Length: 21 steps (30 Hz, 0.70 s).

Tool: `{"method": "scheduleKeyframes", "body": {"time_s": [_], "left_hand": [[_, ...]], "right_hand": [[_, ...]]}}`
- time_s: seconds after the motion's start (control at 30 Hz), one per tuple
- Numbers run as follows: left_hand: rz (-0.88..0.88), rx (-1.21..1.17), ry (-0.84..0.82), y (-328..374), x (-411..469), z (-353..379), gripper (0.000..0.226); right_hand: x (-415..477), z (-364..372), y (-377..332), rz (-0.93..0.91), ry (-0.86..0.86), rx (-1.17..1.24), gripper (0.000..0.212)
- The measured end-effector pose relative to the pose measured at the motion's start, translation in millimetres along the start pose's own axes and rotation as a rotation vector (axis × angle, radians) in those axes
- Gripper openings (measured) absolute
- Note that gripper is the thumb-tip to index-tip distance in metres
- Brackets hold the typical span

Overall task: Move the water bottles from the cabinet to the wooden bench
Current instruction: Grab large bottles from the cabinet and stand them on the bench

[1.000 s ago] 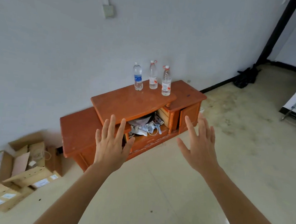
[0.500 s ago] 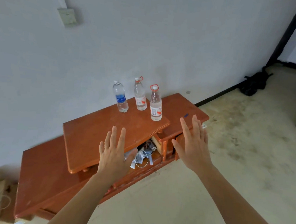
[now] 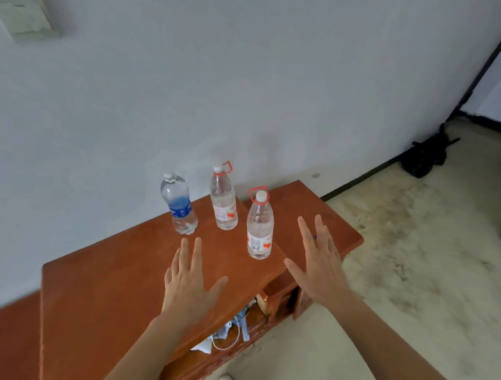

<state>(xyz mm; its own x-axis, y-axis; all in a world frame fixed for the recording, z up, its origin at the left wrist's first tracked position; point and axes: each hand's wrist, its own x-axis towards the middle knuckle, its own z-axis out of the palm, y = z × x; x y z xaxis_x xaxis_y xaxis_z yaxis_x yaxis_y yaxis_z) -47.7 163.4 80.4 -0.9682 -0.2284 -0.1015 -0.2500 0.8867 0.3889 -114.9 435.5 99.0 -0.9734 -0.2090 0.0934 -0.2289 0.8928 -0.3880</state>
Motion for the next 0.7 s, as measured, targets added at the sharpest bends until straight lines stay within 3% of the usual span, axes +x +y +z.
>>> {"method": "scheduleKeyframes", "body": {"time_s": [0.17, 0.4, 0.53, 0.7], "left_hand": [[0.039, -0.028, -0.014, -9, 92, -3, 0.102], [0.01, -0.025, -0.155, 2, 166, 28, 0.106], [-0.127, -0.04, -0.257, 14, 184, 54, 0.113], [-0.379, -0.137, -0.375, 21, 205, 92, 0.128]], "right_hand": [[92, 0, -12, -0.04, -0.026, -0.002, 0.09], [189, 25, -9, -0.007, -0.169, 0.158, 0.088], [243, 53, 6, -0.054, -0.336, 0.204, 0.089], [272, 70, 26, -0.289, -0.45, 0.213, 0.061]]}}
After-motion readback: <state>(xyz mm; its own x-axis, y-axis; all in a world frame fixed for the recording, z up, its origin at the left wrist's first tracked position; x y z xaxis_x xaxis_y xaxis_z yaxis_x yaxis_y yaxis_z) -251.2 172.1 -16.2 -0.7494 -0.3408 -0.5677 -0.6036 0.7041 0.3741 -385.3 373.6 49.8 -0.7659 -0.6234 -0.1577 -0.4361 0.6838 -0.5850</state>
